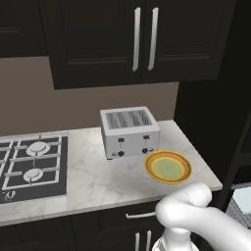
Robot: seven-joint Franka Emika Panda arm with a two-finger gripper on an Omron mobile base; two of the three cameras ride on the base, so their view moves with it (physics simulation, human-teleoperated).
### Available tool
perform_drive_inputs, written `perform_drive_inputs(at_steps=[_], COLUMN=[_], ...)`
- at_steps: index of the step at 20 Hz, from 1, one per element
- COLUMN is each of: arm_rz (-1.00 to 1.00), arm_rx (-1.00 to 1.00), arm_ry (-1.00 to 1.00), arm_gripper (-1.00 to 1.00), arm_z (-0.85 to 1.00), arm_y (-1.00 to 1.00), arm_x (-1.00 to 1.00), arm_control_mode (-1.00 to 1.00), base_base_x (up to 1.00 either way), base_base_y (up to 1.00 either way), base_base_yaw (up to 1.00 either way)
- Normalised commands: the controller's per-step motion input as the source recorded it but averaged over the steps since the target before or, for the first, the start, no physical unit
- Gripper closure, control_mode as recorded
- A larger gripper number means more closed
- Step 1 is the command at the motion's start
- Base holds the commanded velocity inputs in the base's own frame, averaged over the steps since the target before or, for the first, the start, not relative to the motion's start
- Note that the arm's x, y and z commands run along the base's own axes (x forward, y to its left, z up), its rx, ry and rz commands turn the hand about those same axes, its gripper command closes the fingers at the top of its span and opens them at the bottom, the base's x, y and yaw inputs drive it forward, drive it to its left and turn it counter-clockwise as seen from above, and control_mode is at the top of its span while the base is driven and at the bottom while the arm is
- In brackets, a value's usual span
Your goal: Place the potato on the rack of the oven.
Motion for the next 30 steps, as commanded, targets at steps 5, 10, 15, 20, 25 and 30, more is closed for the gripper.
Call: perform_drive_inputs(at_steps=[5, 10, 15, 20, 25, 30], arm_rz=[-0.08, -0.09, -0.04, -0.02, -0.01, -0.01], arm_rx=[-0.03, -0.01, 0.00, 0.00, 0.00, 0.00], arm_ry=[-0.04, 0.00, 0.00, 0.00, -0.02, -0.04], arm_gripper=[1.00, 1.00, 1.00, 1.00, 1.00, 1.00], arm_z=[-0.49, -0.50, -0.36, -0.34, -0.17, -0.16], arm_y=[-0.20, -0.15, -0.04, -0.14, -0.11, -0.09], arm_x=[0.30, 0.23, 0.19, 0.10, 0.24, 0.31], arm_control_mode=[-1.00, -1.00, -1.00, -1.00, -1.00, -1.00], base_base_x=[0.00, 0.00, 0.00, 0.00, 0.00, 0.00], base_base_y=[0.00, 0.00, 0.00, 0.00, 0.00, 0.00], base_base_yaw=[0.00, 0.00, 0.00, 0.00, 0.00, 0.00])
